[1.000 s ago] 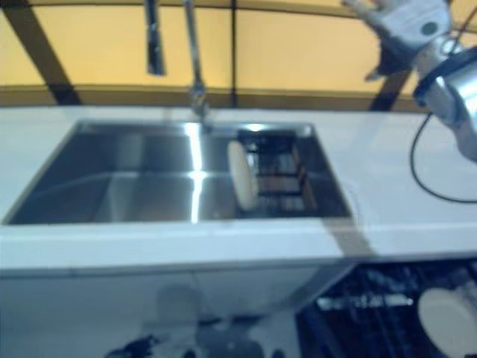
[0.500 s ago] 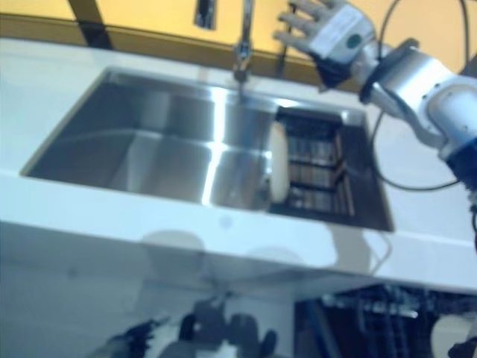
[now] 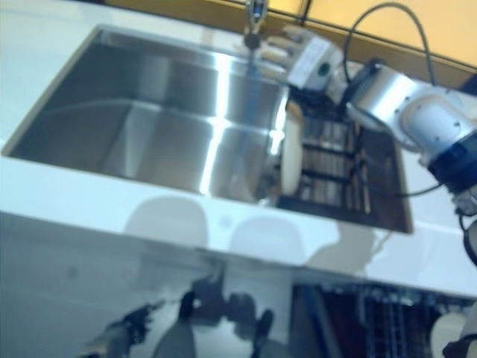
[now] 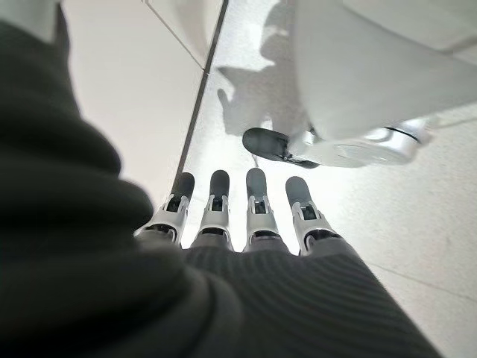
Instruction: Take plates into dishwasher
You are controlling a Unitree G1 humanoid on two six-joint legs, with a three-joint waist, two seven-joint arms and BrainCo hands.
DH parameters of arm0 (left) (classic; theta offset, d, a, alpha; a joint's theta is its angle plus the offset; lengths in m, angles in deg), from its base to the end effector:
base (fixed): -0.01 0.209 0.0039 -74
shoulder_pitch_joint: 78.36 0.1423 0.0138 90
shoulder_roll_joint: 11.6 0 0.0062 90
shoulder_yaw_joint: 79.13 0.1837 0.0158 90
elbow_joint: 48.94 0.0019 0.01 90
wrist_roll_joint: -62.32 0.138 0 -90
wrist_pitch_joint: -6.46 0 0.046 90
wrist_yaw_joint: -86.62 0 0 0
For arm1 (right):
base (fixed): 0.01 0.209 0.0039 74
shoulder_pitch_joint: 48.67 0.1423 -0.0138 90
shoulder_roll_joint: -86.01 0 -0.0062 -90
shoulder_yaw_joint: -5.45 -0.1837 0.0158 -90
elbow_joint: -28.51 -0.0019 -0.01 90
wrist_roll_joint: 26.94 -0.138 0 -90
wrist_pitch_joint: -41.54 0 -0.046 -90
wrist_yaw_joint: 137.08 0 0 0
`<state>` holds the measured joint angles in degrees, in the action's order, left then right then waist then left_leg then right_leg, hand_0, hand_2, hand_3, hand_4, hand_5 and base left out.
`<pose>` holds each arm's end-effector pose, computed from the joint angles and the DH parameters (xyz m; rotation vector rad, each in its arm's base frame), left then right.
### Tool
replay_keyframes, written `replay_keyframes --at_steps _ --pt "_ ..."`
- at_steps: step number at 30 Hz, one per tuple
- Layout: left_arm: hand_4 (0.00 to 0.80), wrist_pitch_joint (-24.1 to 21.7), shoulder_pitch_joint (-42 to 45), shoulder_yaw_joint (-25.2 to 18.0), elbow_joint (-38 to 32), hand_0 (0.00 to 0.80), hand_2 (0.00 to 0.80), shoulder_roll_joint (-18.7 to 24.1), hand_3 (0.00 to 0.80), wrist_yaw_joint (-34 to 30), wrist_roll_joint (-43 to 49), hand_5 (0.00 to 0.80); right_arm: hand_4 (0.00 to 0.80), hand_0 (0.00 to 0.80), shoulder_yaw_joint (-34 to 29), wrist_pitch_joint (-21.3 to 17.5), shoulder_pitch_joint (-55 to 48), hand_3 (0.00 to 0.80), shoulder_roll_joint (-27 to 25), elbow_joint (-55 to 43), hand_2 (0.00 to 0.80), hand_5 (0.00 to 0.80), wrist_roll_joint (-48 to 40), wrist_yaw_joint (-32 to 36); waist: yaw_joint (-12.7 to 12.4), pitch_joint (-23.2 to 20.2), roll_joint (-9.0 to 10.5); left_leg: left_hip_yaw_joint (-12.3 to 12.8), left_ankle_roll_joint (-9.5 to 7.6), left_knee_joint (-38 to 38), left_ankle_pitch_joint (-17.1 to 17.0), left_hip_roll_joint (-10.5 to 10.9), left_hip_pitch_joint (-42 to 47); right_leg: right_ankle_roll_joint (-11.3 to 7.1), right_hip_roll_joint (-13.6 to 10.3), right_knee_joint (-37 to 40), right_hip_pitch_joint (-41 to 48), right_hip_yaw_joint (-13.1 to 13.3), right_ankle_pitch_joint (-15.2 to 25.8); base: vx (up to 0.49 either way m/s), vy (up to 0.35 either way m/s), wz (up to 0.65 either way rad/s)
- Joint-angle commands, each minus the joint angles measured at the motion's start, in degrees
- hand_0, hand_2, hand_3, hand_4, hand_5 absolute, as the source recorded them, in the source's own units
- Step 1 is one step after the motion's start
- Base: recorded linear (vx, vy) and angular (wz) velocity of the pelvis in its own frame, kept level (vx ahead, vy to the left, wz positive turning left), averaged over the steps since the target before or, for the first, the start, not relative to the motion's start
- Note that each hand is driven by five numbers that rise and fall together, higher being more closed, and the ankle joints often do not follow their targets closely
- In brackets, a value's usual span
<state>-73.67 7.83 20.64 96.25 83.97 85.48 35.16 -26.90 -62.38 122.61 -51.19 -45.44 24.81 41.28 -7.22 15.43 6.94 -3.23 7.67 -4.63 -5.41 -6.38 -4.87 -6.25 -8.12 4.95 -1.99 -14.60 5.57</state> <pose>0.1321 0.2523 -0.0824 -0.0379 1.0466 0.2183 0.3063 -0.1866 0.3155 -2.3847 -0.8423 0.1319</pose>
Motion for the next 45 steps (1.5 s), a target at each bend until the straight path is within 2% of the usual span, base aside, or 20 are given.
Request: replay_keyframes --at_steps 1,19,32,45 --pt "0.0 0.82 -1.39 0.32 -0.08 0.0 0.0 2.38 0.0 -0.27 -0.94 0.0 0.0 0.0 3.95 0.18 7.03 0.0 -2.14 -0.11 0.0 0.0 0.94 0.78 -0.33 0.07 1.79 1.36 -2.63 -0.37 0.37 0.75 -0.31 -3.66 -2.46 0.05 -0.01 1.46 1.12 0.0 0.0 0.0" --pt "0.0 -1.1 -1.73 -0.67 1.54 0.0 0.0 3.25 0.0 -2.86 -1.34 0.0 0.0 0.0 1.89 -2.1 3.36 0.0 -1.76 -0.53 0.0 0.0 1.4 3.28 0.52 1.54 1.05 2.8 -2.47 -0.37 0.36 0.26 -0.22 -3.59 -2.18 0.05 -0.8 2.52 1.19 0.0 0.0 0.0" --pt "0.0 -1.14 -2.04 -0.87 0.97 0.0 0.0 3.4 0.0 -2.63 -2.42 0.0 0.0 0.0 3.14 -4.63 2.09 0.0 -1.65 -3.44 0.0 0.0 0.63 6.47 0.48 2.55 0.96 3.28 -2.61 -0.37 0.32 0.47 -0.84 -3.65 -2.34 0.05 -1.53 2.21 1.35 -0.008 0.004 -0.02" --pt "0.0 -1.58 -1.69 -1.53 0.59 0.0 0.0 3.5 0.0 -3.34 -2.5 0.0 0.0 0.0 2.83 -6.21 0.29 0.0 -2.15 -4.6 0.0 0.0 -1.04 6.73 0.59 3.19 0.49 3.62 -2.58 -0.37 0.19 0.34 -1.0 -3.63 -2.44 0.05 -1.89 2.23 1.47 0.0 0.0 0.0"
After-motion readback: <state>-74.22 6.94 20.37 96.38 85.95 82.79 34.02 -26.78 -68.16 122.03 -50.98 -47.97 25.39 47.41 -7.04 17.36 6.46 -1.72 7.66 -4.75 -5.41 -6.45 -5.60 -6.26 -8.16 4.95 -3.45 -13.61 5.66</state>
